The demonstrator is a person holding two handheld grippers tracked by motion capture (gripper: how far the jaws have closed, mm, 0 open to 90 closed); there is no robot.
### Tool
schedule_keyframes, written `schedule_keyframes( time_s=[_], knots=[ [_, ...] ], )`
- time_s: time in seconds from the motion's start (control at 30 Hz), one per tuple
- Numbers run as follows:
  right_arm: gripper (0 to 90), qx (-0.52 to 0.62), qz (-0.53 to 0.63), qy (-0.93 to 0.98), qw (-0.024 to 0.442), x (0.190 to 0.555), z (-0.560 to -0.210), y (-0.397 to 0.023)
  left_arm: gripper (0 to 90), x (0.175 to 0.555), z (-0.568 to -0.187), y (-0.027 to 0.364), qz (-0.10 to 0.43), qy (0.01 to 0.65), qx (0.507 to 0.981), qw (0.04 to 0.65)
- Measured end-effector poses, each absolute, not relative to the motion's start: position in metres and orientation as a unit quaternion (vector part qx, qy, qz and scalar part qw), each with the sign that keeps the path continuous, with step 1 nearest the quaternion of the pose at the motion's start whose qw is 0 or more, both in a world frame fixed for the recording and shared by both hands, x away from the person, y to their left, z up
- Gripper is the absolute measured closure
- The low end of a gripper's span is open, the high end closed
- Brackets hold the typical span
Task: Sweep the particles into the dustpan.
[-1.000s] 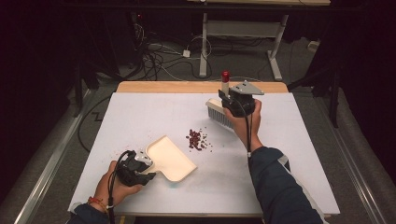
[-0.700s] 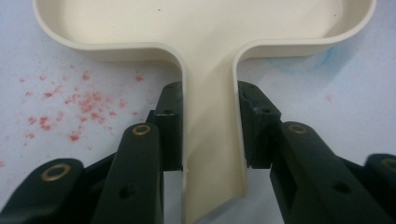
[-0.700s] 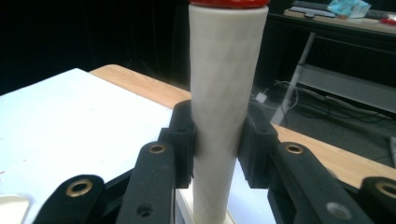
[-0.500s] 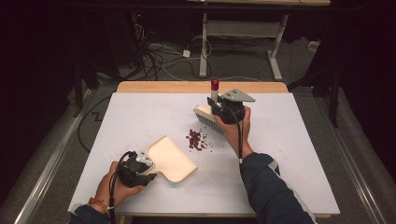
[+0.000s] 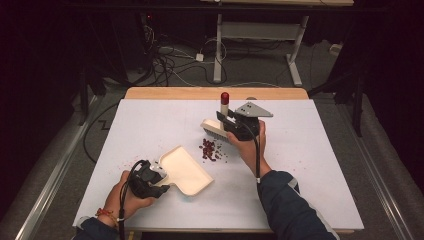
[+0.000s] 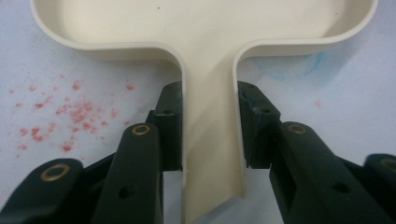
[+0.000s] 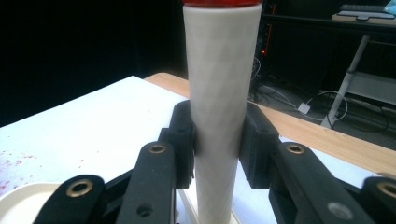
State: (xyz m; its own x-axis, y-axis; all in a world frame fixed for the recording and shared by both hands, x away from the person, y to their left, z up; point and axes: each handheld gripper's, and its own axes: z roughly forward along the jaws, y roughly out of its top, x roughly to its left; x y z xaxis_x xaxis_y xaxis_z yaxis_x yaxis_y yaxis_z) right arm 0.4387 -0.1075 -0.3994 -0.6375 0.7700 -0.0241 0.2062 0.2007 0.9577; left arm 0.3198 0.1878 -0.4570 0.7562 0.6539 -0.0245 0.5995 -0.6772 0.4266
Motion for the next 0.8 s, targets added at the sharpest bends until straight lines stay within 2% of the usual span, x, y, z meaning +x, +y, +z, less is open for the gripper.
schedule_keyframes(
  time_s=[0.8],
  knots=[
    [68.8, 0.315, 0.543, 0.738, 0.246, 0.422, -0.402, -0.1, 63.4, 0.328, -0.454, 0.178, 0.059, 0.339, 0.918, 0.195]
  ],
)
